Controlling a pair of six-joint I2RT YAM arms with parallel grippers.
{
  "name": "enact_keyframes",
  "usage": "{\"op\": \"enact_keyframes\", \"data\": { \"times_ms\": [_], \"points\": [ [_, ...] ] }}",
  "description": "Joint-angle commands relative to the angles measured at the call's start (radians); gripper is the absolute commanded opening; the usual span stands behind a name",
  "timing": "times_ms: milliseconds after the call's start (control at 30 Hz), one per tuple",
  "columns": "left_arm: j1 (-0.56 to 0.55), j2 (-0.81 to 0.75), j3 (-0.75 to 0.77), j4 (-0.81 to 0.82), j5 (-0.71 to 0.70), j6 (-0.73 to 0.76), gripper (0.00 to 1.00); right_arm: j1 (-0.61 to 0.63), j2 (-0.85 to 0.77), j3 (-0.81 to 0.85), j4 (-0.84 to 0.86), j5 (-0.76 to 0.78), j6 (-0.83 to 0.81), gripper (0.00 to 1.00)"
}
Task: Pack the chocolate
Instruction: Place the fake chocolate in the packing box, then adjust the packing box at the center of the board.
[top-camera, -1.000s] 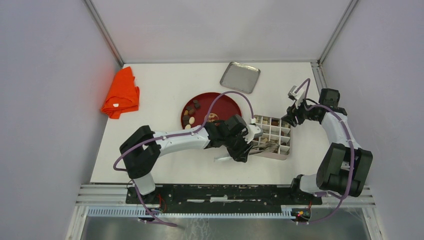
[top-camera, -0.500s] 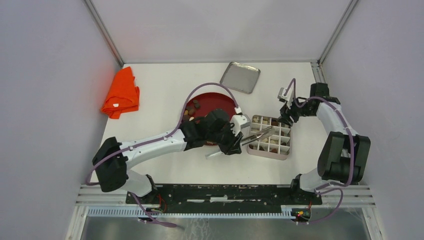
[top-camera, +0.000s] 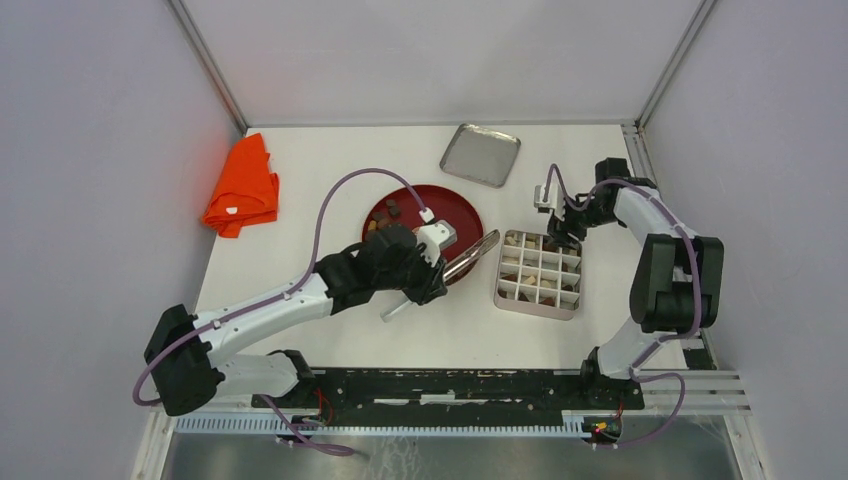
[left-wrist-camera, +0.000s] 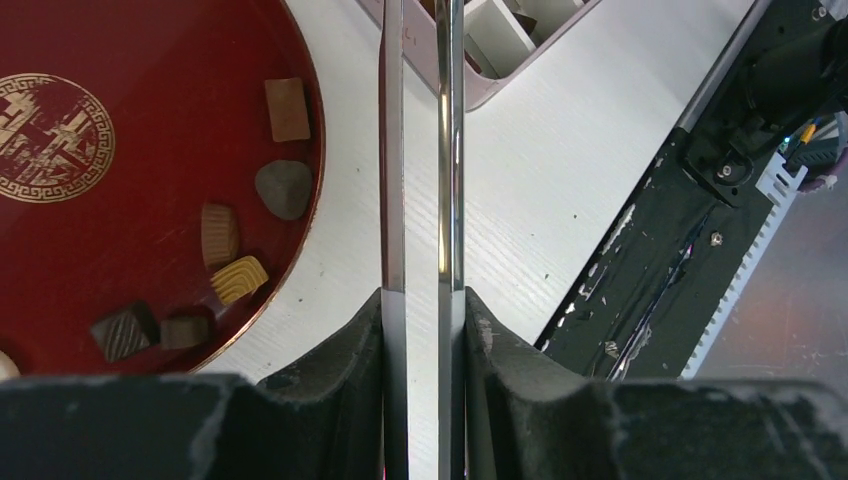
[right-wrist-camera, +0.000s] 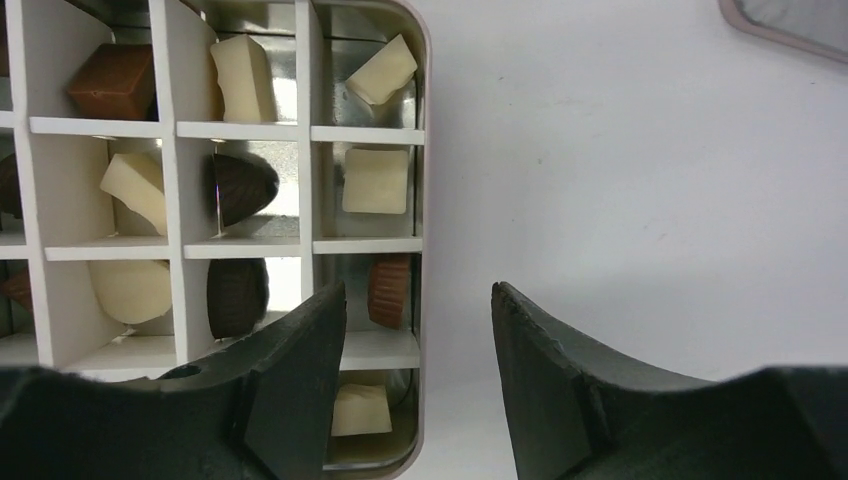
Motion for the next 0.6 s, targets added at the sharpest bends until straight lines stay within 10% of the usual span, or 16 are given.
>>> {"op": "enact_keyframes", "data": {
  "times_ms": [0,567],
  "points": [
    [0.007,-0.058,-0.015,0.015,-0.053,-0.039,0.31,0.026,0.032,0.056,0.035,0.078,0.003,0.61],
    [0.013,-0.059,-0.019,-0.011,-0.053,-0.029,0.31,0.097,0.099,0.037,0.060,0.208,0.060,0.39]
  ]
}}
